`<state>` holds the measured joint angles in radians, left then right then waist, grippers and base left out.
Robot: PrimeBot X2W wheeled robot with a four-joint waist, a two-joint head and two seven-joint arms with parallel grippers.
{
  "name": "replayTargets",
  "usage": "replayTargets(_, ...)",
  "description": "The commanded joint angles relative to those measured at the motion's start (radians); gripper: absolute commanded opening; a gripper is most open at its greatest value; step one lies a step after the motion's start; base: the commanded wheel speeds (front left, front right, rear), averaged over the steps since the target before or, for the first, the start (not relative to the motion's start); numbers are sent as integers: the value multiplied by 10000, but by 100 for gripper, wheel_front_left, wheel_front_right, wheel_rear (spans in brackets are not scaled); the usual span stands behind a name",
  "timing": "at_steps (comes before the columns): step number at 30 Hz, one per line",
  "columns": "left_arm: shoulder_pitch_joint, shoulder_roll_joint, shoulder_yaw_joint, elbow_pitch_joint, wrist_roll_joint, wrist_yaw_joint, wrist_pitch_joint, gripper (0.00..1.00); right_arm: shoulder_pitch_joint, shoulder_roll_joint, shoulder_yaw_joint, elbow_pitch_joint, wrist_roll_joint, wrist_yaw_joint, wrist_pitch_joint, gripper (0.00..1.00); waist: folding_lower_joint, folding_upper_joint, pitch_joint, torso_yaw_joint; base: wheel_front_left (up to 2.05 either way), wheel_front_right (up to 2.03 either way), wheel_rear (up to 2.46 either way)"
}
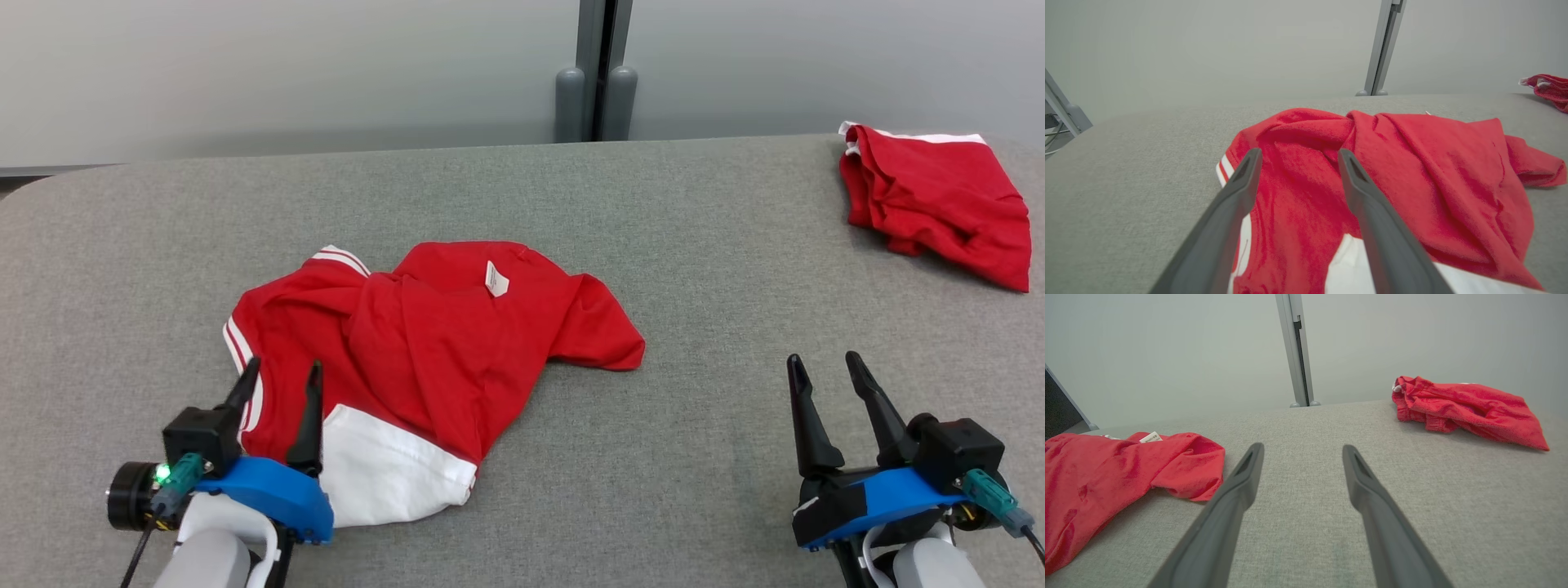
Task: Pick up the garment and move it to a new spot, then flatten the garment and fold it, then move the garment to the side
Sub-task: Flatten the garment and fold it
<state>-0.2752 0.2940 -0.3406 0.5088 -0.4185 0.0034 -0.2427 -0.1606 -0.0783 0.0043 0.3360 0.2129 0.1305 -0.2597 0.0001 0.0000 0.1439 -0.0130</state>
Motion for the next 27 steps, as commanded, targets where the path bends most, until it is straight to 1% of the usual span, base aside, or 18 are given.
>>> replayTargets(1,167,-54,-156,7,-23,-141,168,100,-25,-26,18,10,16,4,-48,100,-1,0,33,-30,0,0,0)
replayTargets(5,247,-186,-443,253,-81,-359,454,100,-57,-27,39,17,53,4,-52,100,-1,0,127,-118,0,0,0)
replayTargets(10,228,-217,-673,662,-122,-523,714,100,-126,-50,-7,15,69,4,-57,100,-1,0,247,-208,0,0,0)
replayTargets(16,56,-250,-795,1248,-168,-654,784,100,-169,-47,-34,9,42,4,-63,100,-1,0,315,-248,0,0,0)
replayTargets(17,7,-272,-817,1345,-176,-695,777,45,-177,-44,-39,20,37,6,-62,100,-1,0,316,-254,0,0,0)
replayTargets(18,-37,-305,-830,1416,-214,-742,732,2,-176,-38,-50,29,29,4,-63,100,-1,0,311,-252,0,0,0)
replayTargets(19,-62,-313,-858,1499,-219,-745,698,0,-160,-30,-56,37,23,4,-62,100,-1,0,300,-246,0,0,0)
replayTargets(23,-137,-358,-911,1654,-169,-716,457,0,-38,-7,-124,53,-18,4,-59,100,-1,0,189,-158,0,0,0)
replayTargets(27,-172,-431,-962,1336,-73,-691,159,0,58,7,-183,65,-37,4,-61,100,-1,0,22,42,0,0,0)
